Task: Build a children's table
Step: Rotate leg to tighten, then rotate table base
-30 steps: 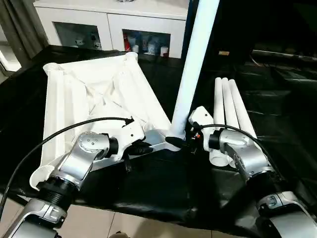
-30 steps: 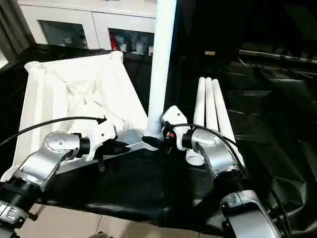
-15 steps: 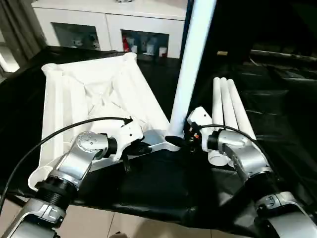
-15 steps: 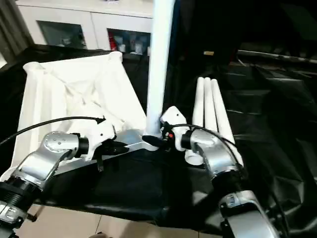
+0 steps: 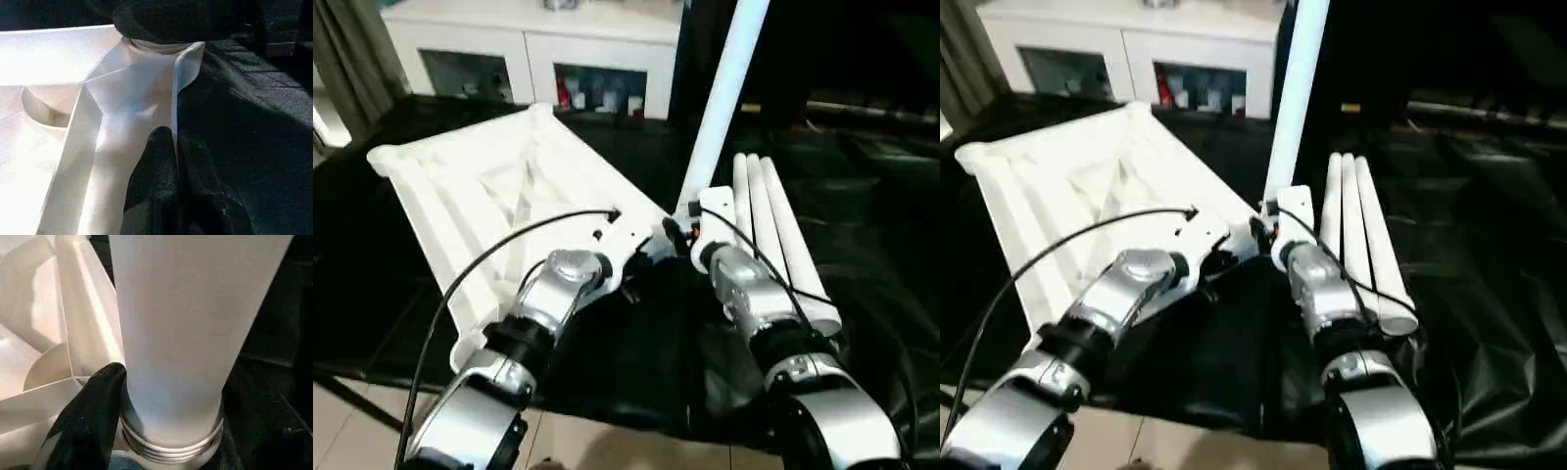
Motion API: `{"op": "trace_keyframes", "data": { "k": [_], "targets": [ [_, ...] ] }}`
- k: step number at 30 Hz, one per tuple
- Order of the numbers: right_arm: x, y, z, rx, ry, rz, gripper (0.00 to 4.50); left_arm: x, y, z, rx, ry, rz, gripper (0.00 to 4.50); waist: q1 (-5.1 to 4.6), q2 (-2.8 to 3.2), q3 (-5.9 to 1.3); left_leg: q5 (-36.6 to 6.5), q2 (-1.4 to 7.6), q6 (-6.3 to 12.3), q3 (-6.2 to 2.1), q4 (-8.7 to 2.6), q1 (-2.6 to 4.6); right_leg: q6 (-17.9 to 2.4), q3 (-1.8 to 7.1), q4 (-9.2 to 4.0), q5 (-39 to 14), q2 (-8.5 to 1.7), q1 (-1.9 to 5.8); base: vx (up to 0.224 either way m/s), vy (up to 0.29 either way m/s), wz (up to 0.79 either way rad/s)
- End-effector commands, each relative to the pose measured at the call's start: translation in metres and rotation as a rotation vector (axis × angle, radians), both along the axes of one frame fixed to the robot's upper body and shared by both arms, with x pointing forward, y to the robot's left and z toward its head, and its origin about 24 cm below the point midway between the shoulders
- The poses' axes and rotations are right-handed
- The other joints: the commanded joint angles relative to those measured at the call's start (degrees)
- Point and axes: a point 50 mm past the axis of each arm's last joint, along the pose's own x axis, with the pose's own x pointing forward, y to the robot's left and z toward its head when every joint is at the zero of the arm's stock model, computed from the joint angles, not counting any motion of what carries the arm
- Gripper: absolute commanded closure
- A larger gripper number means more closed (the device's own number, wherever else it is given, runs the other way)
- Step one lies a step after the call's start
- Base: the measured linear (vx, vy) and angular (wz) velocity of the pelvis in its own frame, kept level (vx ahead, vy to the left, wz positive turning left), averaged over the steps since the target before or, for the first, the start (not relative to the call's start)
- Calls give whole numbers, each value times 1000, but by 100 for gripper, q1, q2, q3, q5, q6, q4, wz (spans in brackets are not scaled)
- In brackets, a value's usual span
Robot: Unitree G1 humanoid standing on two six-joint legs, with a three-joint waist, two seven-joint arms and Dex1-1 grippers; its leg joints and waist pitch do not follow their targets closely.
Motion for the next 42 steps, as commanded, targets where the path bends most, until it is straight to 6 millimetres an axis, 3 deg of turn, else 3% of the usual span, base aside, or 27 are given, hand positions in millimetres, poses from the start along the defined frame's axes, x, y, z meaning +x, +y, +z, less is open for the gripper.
{"op": "trace_keyframes", "data": {
  "k": [1, 5, 7, 12, 14, 16, 19, 21, 23, 24, 25, 26, 29, 30, 31, 33, 34, 35, 37, 38, 40, 41, 42],
  "targets": [
    [-7, -3, -19, 12, 86, -29, 110, 9, 14, 7, 36, -72, 67, 450, 0, 8, -362, -1091, 113, 93, -34, -390, -5, -753, 321, -490, -1434, -434, 300, 0, 0, 0],
    [-4, -4, -13, -5, 37, -33, 76, 10, 14, 7, 41, -89, 57, 450, -10, -1, -376, -1110, 115, 73, -48, -395, -31, -732, 321, -479, -1482, -446, 324, 0, 0, 0],
    [0, -2, 1, 21, -47, 7, 76, 12, 15, 7, 40, -105, 61, 450, -15, -18, -370, -1002, 112, 128, -31, -383, -30, -799, 323, -465, -1275, -434, 307, 0, 0, 0],
    [-5, -8, 19, 7, -148, 112, 76, 15, 14, 13, 25, -173, 53, 450, 0, -30, -386, -763, 118, 289, -33, -368, -46, -741, 326, -438, -1006, -423, 341, 0, 0, 0],
    [-9, -12, 22, -4, -163, 139, 67, 17, 13, 20, -31, -187, 72, 405, -2, -25, -393, -621, 118, 342, -36, -363, -65, -819, 321, -406, -723, -415, 354, 0, 0, 0],
    [-10, -13, 22, -11, -167, 150, 67, 18, 13, 23, -58, -191, 80, 393, 2, -24, -389, -598, 111, 370, -29, -348, -68, -885, 321, -406, -639, -418, 354, 0, 0, 0],
    [-20, -19, 23, -82, -152, 202, 67, 26, 34, 49, -114, -285, 181, 366, 0, 47, -422, -451, 135, 395, -54, -330, -65, -1098, 317, -322, -48, -404, 368, 0, 0, 0],
    [-20, -20, 23, -91, -150, 204, 67, 27, 37, 51, -117, -291, 191, 357, -26, 37, -421, -434, 139, 413, -47, -328, -67, -1160, 312, -319, 71, -397, 357, 0, 0, 0],
    [-24, -20, 22, -121, -125, 227, 67, 28, 67, 66, -112, -329, 296, 342, -34, 64, -396, -612, 130, 352, -37, -336, -51, -1154, 309, -360, -282, -397, 342, 0, 0, 0],
    [-24, -19, 21, -125, -123, 232, 67, 28, 72, 68, -108, -336, 313, 332, -35, 68, -392, -668, 131, 307, -35, -336, -52, -1114, 313, -364, -397, -398, 341, 0, 0, 0],
    [-27, -17, 19, -142, -105, 263, 67, 26, 102, 79, -70, -375, 410, 323, -40, 76, -384, -716, 144, 266, -41, -347, -49, -1101, 312, -353, -454, -398, 336, 0, 0, 0],
    [-27, -17, 19, -142, -105, 263, 67, 26, 102, 79, -70, -375, 410, 316, -73, 80, -371, -761, 142, 234, -50, -365, -72, -1046, 306, -366, -538, -391, 343, 0, 0, 0],
    [-31, -11, 14, -139, -76, 288, 67, 17, 147, 89, 34, -429, 569, 285, -108, 77, -361, -843, 133, 160, -41, -365, -45, -996, 315, -391, -680, -375, 309, 0, 0, 0],
    [-32, -8, 11, -144, -56, 301, 67, 11, 167, 92, 86, -445, 640, 285, -101, 93, -382, -845, 153, 126, -48, -357, -21, -1018, 317, -354, -631, -387, 306, 0, 0, 0],
    [-33, -6, 9, -151, -43, 310, 67, 7, 176, 94, 110, -451, 675, 278, -133, 105, -367, -811, 147, 121, -56, -373, -55, -1014, 313, -349, -584, -367, 310, 0, 0, 0],
    [-34, 0, 3, -169, -14, 331, 67, -5, 201, 98, 193, -468, 775, 274, -112, 74, -381, -811, 158, 102, -53, -361, -19, -1054, 322, -331, -522, -384, 295, 0, 0, 0],
    [-34, 0, 2, -172, -9, 333, 67, -7, 204, 99, 203, -470, 786, 274, -118, 96, -360, -788, 154, 113, -51, -370, -45, -1069, 319, -335, -501, -373, 285, 0, 0, 0],
    [-33, 7, -3, -185, 20, 346, 67, -23, 225, 101, 287, -470, 860, 274, -118, 85, -366, -837, 164, 95, -51, -371, -24, -1086, 323, -332, -534, -388, 277, 0, 0, 0],
    [-32, 9, -5, -189, 32, 351, 67, -30, 232, 102, 318, -462, 883, 274, -119, 103, -344, -927, 154, 80, -50, -383, -30, -1098, 325, -360, -725, -387, 267, 0, 0, 0],
    [-31, 13, -8, -194, 43, 359, 67, -38, 241, 102, 360, -456, 920, 274, -88, 123, -351, -1006, 160, 45, -47, -374, 11, -1100, 333, -364, -772, -389, 236, 0, 0, 0],
    [-30, 17, -10, -186, 52, 362, 67, -47, 250, 101, 407, -441, 953, 274, -94, 113, -332, -1094, 166, 22, -62, -399, -20, -1089, 331, -359, -824, -392, 249, 0, 0, 0],
    [-28, 25, -11, -145, 66, 359, 67, -60, 264, 96, 471, -404, 1002, 274, -77, 115, -341, -1150, 165, -8, -63, -396, -3, -1077, 334, -358, -859, -401, 242, 0, 0, 0],
    [-27, 27, -11, -136, 69, 354, 67, -65, 267, 92, 490, -377, 1005, 274, -97, 107, -327, -1183, 152, 2, -72, -417, -39, -1056, 329, -369, -915, -387, 259, 0, 0, 0]
  ]
}}
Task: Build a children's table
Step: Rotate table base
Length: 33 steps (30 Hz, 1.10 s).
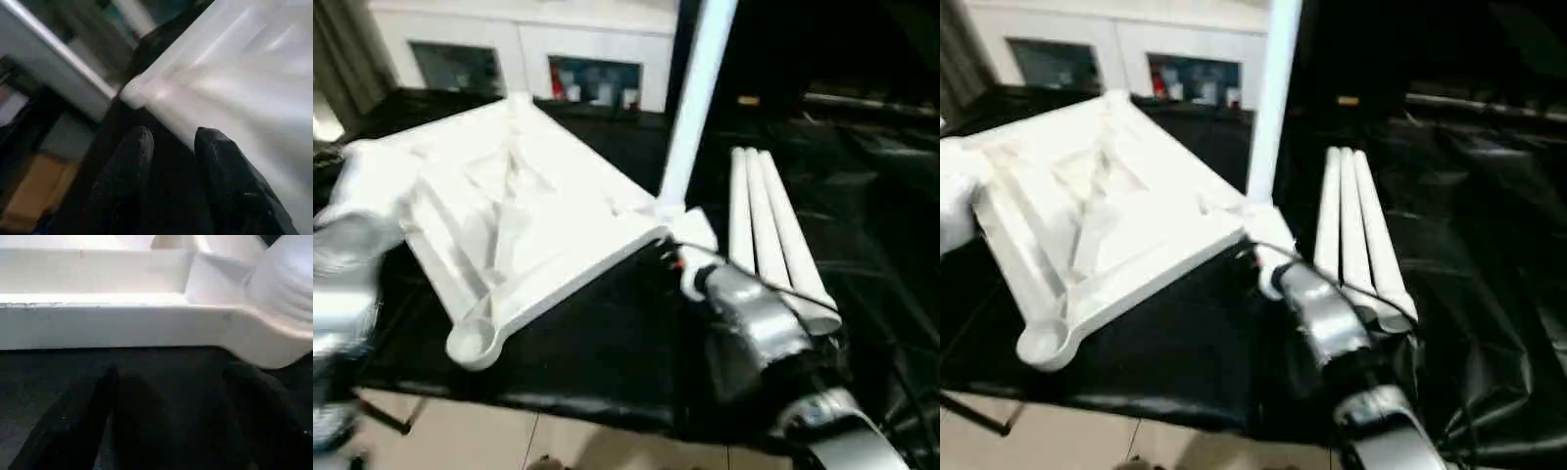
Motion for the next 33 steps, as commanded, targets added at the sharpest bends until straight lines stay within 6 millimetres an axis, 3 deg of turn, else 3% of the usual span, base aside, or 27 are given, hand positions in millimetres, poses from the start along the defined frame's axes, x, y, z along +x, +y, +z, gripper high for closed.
{"op": "trace_keyframes", "data": {
  "k": [1, 3, 4, 5, 9, 11, 13, 16, 20, 21, 23, 24, 27, 29, 32, 33],
  "targets": [
    [6, 2, 4, 18, -12, -20, 67, -8, 6, -2, 17, 34, 41, 274, 0, 114, -363, -1202, 150, -28, -59, -428, 66, -1069, 340, -350, -912, -405, 300, 0, 0, 0],
    [8, 7, 5, 24, -18, -33, 67, -19, 5, -23, -39, 158, 20, 274, -1, 128, -358, -1232, 148, -36, -55, -430, 80, -1083, 348, -360, -957, -410, 276, 0, 0, 0],
    [9, 7, 5, 25, -19, -34, 67, -19, 5, -24, -41, 160, 18, 274, -13, 126, -344, -1267, 146, -36, -56, -439, 67, -1076, 349, -366, -1009, -403, 275, 0, 0, 0],
    [11, 8, 7, 47, -28, -58, 67, -24, -4, -40, -112, 240, -25, 274, 5, 141, -362, -1281, 157, -75, -53, -433, 96, -1094, 361, -354, -931, -411, 260, 0, 0, 0],
    [17, 9, 11, 64, -48, -90, 67, -31, -18, -54, -170, 335, -94, 274, 31, 195, -357, -1407, 144, -132, -57, -447, 89, -1115, 347, -355, -810, -379, 263, 0, 0, 0],
    [20, 7, 14, 74, -61, -96, 67, -37, -45, -70, -272, 458, -253, 274, 28, 196, -359, -1477, 145, -150, -63, -448, 91, -1123, 348, -351, -801, -399, 278, 0, 0, 0],
    [20, 7, 13, 75, -60, -96, 67, -37, -48, -71, -282, 464, -270, 274, 26, 172, -354, -1488, 134, -119, -55, -443, 79, -1143, 351, -359, -820, -393, 285, 0, 0, 0],
    [21, 5, 13, 74, -67, -99, 67, -37, -55, -74, -319, 495, -297, 274, 8, 192, -356, -1457, 119, -106, -54, -436, 76, -1101, 350, -359, -850, -383, 300, 0, 0, 0],
    [22, 1, 15, 79, -93, -109, 67, -33, -67, -81, -365, 526, -348, 274, -3, 200, -343, -1539, 115, -95, -54, -434, 93, -1060, 343, -390, -1054, -364, 288, 0, 0, 0],
    [22, -2, 18, 74, -111, -112, 67, -31, -71, -85, -369, 539, -357, 274, -3, 245, -342, -1592, 116, -110, -58, -432, 103, -1053, 343, -394, -1106, -367, 283, 0, 0, 0],
    [23, -7, 23, 61, -140, -119, 67, -28, -75, -89, -363, 542, -369, 274, 9, 202, -328, -1758, 114, -110, -57, -441, 133, -989, 343, -429, -1320, -365, 277, 0, 0, 0],
    [24, -10, 27, 54, -155, -127, 67, -24, -80, -89, -378, 527, -373, 274, 10, 231, -325, -1729, 113, -109, -54, -444, 128, -952, 344, -440, -1371, -364, 281, 0, 0, 0],
    [27, -23, 43, 43, -189, -199, 67, -8, -96, -89, -381, 473, -407, 274, 50, 205, -325, -1514, 91, -74, -43, -431, 117, -833, 352, -453, -1403, -343, 292, 0, 0, 0],
    [28, -29, 48, 28, -198, -236, 67, -1, -103, -88, -383, 451, -420, 274, 87, 206, -344, -1526, 94, -82, -28, -418, 176, -770, 360, -465, -1472, -345, 248, 0, 0, 0],
    [29, -36, 51, 2, -166, -254, 67, 9, -114, -89, -387, 418, -446, 274, 80, 209, -350, -1463, 98, -126, -59, -434, 103, -715, 345, -453, -1475, -366, 304, 0, 0, 0],
    [28, -45, 57, -3, -150, -278, 67, 22, -131, -91, -364, 391, -485, 274, 63, 217, -359, -1435, 86, -129, -60, -425, 103, -685, 341, -455, -1437, -352, 312, 0, 0, 0]
  ]
}}
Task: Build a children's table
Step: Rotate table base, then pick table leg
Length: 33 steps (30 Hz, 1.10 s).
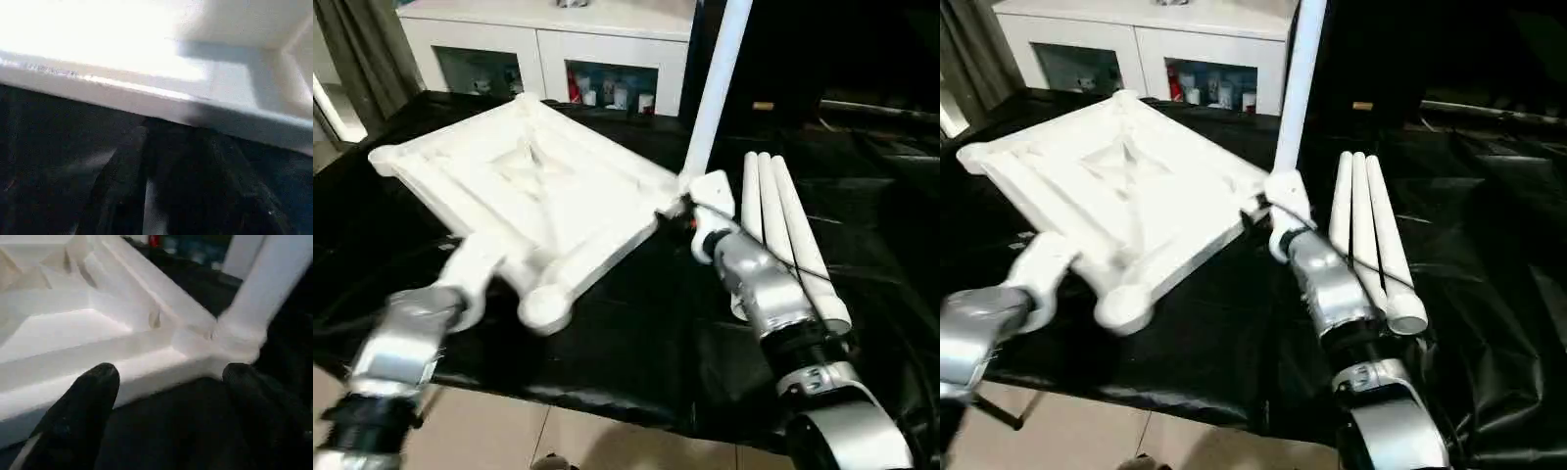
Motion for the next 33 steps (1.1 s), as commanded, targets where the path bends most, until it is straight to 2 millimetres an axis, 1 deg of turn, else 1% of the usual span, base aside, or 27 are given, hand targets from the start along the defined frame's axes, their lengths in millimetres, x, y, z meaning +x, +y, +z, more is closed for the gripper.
{"op": "trace_keyframes", "data": {
  "k": [1, 2, 3, 4, 5, 6, 7, 8, 9, 10, 11, 13, 14, 15, 16, 17, 18, 19, 20, 21, 22, 23, 24, 25, 27, 28, 33],
  "targets": [
    [0, -11, 7, -9, 23, -40, 67, 14, -19, 0, 13, -56, -52, 274, -67, 120, -367, -1450, 67, -89, -42, -424, 70, -654, 328, -513, -1481, -311, 236, 0, 0, 0],
    [0, -15, 9, -29, 31, -58, 67, 21, -29, 0, 14, -77, -68, 274, -29, 103, -417, -1321, 79, -99, -33, -396, 105, -652, 339, -486, -1255, -324, 240, 0, 0, 0],
    [0, -18, 10, -53, 33, -71, 67, 24, -35, 0, 4, -89, -82, 274, -14, 133, -424, -1215, 93, -117, -53, -401, 65, -692, 341, -449, -1113, -356, 270, 0, 0, 0],
    [0, -23, 12, -71, 39, -97, 67, 28, -46, 1, -7, -102, -104, 274, -38, 172, -422, -1097, 91, -135, -65, -402, 9, -718, 327, -432, -994, -361, 299, 0, 0, 0],
    [0, -23, 12, -71, 39, -97, 50, 28, -46, 1, -7, -102, -104, 273, -56, 146, -420, -1102, 80, -128, -52, -392, 20, -710, 325, -462, -983, -343, 286, 0, 0, 0],
    [-1, -28, 15, -62, 58, -137, 40, 31, -55, 1, -21, -120, -128, 273, -56, 146, -458, -987, 92, -131, -64, -372, 11, -787, 327, -406, -761, -369, 311, 0, 0, 0],
    [-1, -31, 16, -59, 66, -154, 34, 32, -59, 2, -34, -137, -145, 273, -66, 132, -466, -811, 77, -98, -57, -354, -9, -831, 328, -381, -510, -352, 325, 0, 0, 0],
    [-1, -35, 18, -59, 76, -182, 31, 33, -65, 4, -50, -164, -173, 273, -79, 147, -471, -654, 74, -67, -68, -344, -37, -892, 324, -354, -270, -351, 348, 0, 0, 0],
    [-1, -39, 19, -58, 81, -204, 31, 32, -69, 6, -56, -178, -196, 273, -92, 153, -478, -612, 76, -55, -61, -335, -38, -925, 323, -344, -154, -349, 346, 0, 0, 0],
    [0, -41, 21, -56, 87, -216, 20, 31, -69, 7, -57, -181, -209, 273, -103, 142, -481, -550, 74, -27, -57, -324, -42, -986, 319, -328, -14, -346, 353, 0, 0, 0],
    [-1, -46, 25, -47, 105, -239, 8, 30, -67, 9, -45, -193, -222, 273, -117, 146, -477, -515, 69, 8, -52, -320, -43, -1032, 321, -320, 58, -340, 358, 0, 0, 0],
    [-1, -52, 28, -37, 132, -262, 8, 30, -62, 13, -33, -208, -224, 273, -139, 133, -478, -501, 68, 54, -47, -316, -46, -1067, 320, -313, 62, -345, 373, 0, 0, 0],
    [0, -57, 28, -37, 154, -287, 8, 27, -59, 16, -35, -218, -234, 273, -155, 138, -467, -523, 66, 70, -43, -319, -44, -1069, 316, -331, -54, -345, 367, 0, 0, 0],
    [0, -61, 27, -37, 173, -308, 8, 25, -57, 19, -39, -226, -246, 273, -156, 148, -467, -555, 83, 53, -48, -321, -32, -1088, 318, -322, -113, -361, 366, 0, 0, 0],
    [0, -63, 27, -36, 188, -319, 8, 24, -57, 21, -43, -230, -260, 273, -157, 141, -459, -588, 88, 49, -38, -321, -18, -1104, 322, -337, -247, -360, 354, 0, 0, 0],
    [0, -65, 26, -33, 202, -326, 8, 21, -57, 24, -52, -233, -285, 273, -166, 151, -446, -633, 92, 27, -34, -327, -16, -1113, 320, -338, -352, -352, 343, 0, 0, 0],
    [0, -66, 25, -28, 214, -329, 8, 19, -58, 25, -61, -236, -309, 273, -162, 118, -439, -670, 90, 33, -17, -327, -5, -1098, 323, -364, -427, -348, 328, 0, 0, 0],
    [0, -67, 25, -25, 221, -332, 8, 18, -58, 26, -67, -237, -325, 273, -161, 141, -428, -726, 88, 14, -17, -330, 3, -1086, 324, -364, -543, -345, 316, 0, 0, 0],
    [0, -67, 20, 5, 285, -323, 8, 10, -61, 30, -96, -227, -396, 273, -154, 119, -432, -747, 96, 4, -21, -336, 6, -1075, 328, -361, -630, -364, 324, 0, 0, 0],
    [0, -67, 20, 6, 288, -322, 8, 9, -61, 30, -97, -226, -399, 273, -157, 72, -431, -738, 93, 17, -13, -338, 3, -1071, 328, -366, -661, -360, 327, 0, 0, 0],
    [-1, -65, 17, 21, 328, -307, 8, 4, -64, 33, -112, -219, -449, 273, -152, 105, -418, -749, 98, 21, -14, -341, -1, -1078, 333, -369, -738, -369, 313, 0, 0, 0],
    [-1, -64, 15, 31, 357, -295, 8, 1, -66, 34, -119, -213, -483, 273, -148, 91, -424, -734, 109, 9, -22, -343, -6, -1088, 329, -348, -737, -371, 319, 0, 0, 0],
    [-1, -62, 13, 38, 377, -283, 8, -2, -67, 35, -124, -209, -512, 273, -151, 99, -417, -736, 100, 6, -9, -337, -5, -1076, 332, -359, -737, -359, 304, 0, 0, 0],
    [-2, -60, 11, 39, 396, -280, 8, -4, -70, 36, -131, -201, -543, 273, -155, 74, -412, -743, 96, -8, -7, -343, -2, -1058, 332, -364, -765, -355, 305, 0, 0, 0],
    [-2, -59, 10, 37, 420, -286, 8, -6, -71, 37, -136, -198, -562, 273, -146, 89, -414, -718, 95, -39, -4, -340, 5, -1038, 335, -358, -805, -361, 300, 0, 0, 0],
    [-2, -59, 9, 29, 426, -295, 8, -7, -72, 38, -139, -198, -566, 273, -146, 76, -415, -714, 96, -46, -2, -340, 5, -1027, 336, -360, -816, -362, 301, 0, 0, 0],
    [-2, -56, 8, 47, 459, -299, 8, -10, -73, 40, -139, -190, -585, 273, -149, 84, -423, -621, 90, -83, -6, -336, -3, -955, 337, -343, -758, -359, 312, 0, 0, 0]
  ]
}}
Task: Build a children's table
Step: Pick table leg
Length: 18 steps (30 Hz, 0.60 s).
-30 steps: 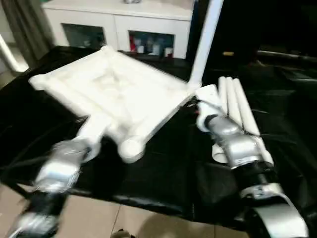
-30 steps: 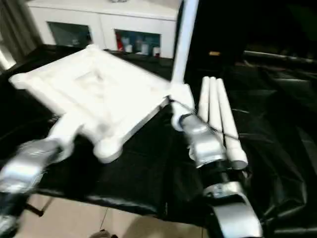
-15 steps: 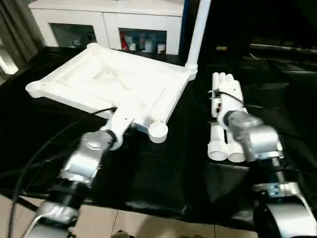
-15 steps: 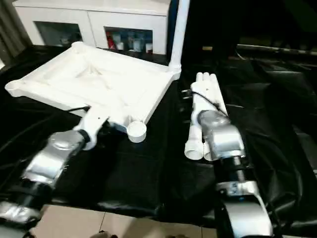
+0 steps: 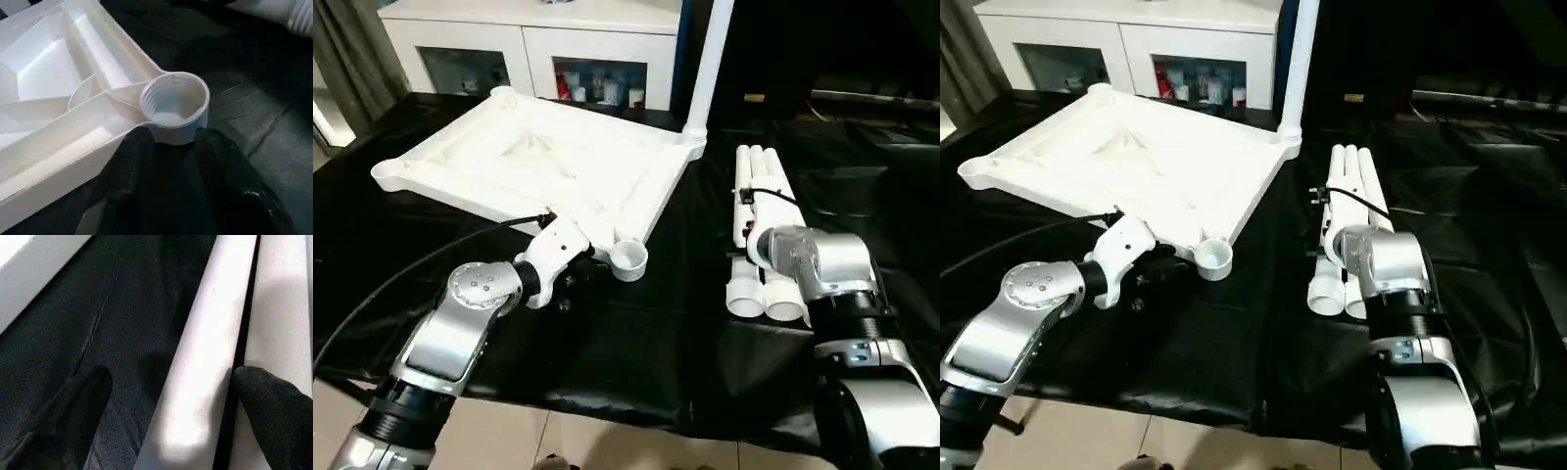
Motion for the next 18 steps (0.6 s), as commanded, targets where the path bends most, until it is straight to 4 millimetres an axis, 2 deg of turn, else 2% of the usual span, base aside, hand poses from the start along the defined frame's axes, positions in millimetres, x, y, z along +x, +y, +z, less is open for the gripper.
{"op": "trace_keyframes", "data": {
  "k": [1, 6, 17, 18],
  "targets": [
    [1, 2, 2, 27, 25, -6, 8, -3, 0, 1, 15, 8, -18, 273, 12, 1, -440, -616, 82, -86, -7, -354, 44, -956, 325, -346, -733, -360, 344, 0, 0, 0],
    [-3, 8, -7, 85, 104, -3, 8, -4, 1, 4, 22, 11, -38, 273, 10, 7, -447, -597, 79, -107, -10, -354, 47, -997, 322, -331, -659, -355, 348, 0, 0, 0],
    [-4, 14, -17, 140, 162, -8, 8, -3, -1, 7, 23, 5, -53, 273, 18, 6, -455, -575, 76, -135, -7, -345, 43, -1008, 321, -320, -610, -359, 356, 0, 0, 0],
    [-4, 14, -18, 142, 164, -9, 33, -3, -1, 7, 23, 4, -54, 273, 22, 6, -457, -571, 78, -134, -6, -343, 46, -1001, 321, -320, -611, -361, 355, 0, 0, 0]
  ]
}}
